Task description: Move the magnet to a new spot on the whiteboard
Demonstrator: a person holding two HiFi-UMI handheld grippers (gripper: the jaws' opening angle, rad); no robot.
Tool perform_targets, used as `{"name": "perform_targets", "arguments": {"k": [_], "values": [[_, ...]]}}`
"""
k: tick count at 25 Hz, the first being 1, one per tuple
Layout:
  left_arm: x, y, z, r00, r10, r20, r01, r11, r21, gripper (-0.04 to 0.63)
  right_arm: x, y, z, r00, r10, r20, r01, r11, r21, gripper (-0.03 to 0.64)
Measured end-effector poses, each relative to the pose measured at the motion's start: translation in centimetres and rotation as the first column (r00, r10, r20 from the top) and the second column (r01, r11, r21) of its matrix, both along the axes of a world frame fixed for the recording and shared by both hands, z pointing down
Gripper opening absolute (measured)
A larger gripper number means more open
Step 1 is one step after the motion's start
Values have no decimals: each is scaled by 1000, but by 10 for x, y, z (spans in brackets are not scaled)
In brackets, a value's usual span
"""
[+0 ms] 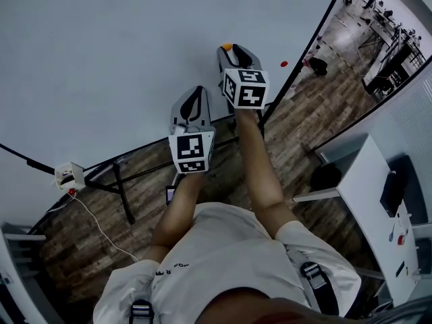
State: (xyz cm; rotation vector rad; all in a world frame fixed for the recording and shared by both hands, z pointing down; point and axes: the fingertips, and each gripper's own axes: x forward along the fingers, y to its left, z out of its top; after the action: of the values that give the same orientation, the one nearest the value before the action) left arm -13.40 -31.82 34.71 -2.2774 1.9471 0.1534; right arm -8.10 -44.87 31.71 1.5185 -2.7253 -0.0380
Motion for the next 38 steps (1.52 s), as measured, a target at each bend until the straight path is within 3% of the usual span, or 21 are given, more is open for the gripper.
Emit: {"name": "perform_targets", "arguments": {"k": [38], "values": [[0, 4, 0, 1000, 2, 5, -2, 1000, 5, 3, -4, 13, -3, 999, -26, 29, 25, 999, 25, 132]]}}
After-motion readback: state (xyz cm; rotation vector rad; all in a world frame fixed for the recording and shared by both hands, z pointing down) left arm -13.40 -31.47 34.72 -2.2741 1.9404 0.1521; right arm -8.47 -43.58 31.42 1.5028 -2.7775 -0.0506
